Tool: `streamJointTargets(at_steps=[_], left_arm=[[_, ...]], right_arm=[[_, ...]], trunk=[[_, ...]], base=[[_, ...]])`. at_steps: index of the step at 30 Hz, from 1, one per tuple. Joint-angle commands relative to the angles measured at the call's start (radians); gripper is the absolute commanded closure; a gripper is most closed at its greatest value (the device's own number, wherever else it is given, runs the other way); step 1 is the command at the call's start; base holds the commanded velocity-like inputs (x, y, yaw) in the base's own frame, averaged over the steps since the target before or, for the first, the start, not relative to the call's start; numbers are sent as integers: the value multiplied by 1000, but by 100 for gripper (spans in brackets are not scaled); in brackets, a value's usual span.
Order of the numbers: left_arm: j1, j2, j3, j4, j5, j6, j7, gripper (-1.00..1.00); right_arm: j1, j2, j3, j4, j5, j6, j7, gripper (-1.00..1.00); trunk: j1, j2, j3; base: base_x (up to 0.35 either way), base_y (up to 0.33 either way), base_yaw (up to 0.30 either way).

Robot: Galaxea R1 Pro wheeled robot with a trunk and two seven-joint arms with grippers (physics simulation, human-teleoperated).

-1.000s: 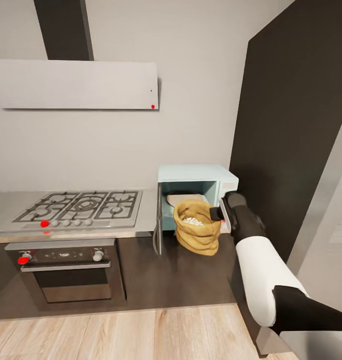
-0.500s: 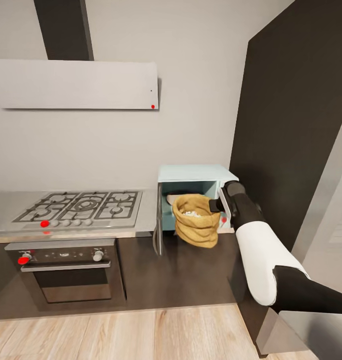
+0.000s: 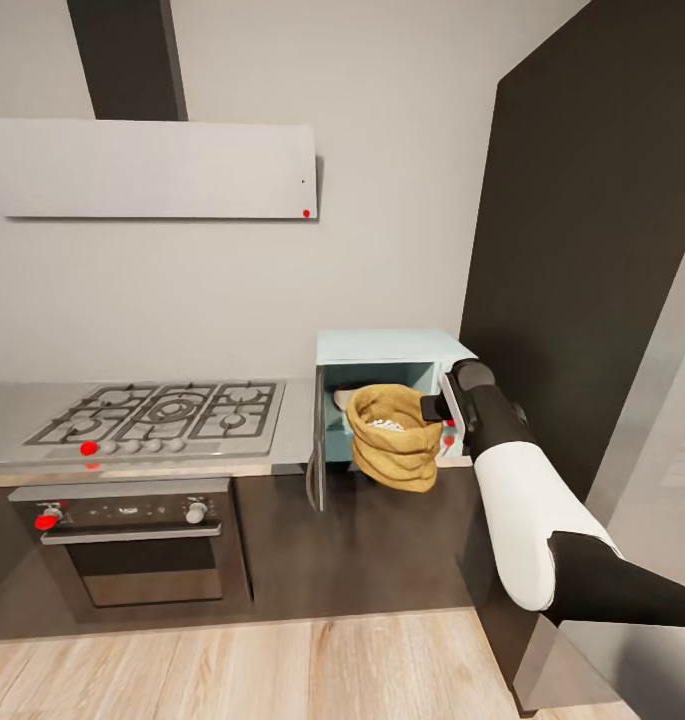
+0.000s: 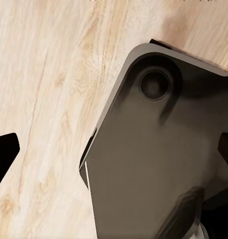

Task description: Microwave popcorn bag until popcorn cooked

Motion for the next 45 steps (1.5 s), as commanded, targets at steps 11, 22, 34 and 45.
streamJointTargets(at_steps=[11,22,34,45], left_arm=[[0,0,3,-2,2,-1,0,-100],[0,0,3,-2,2,-1,0,-100],[0,0,3,-2,2,-1,0,-100],[0,0,4,-2,2,-3,1,-100]], right_arm=[[-1,1,-4,-1,7,3,3,100],[-1,1,-4,-1,7,3,4,100],[-1,6,-4,-1,7,3,5,100],[-1,15,-9,0,4,3,9,100]], trunk=[[0,-1,-1],[0,-1,-1],[0,-1,-1],[0,-1,-1]], base=[[292,0,0],[307,0,0],[300,0,0],[49,0,0]])
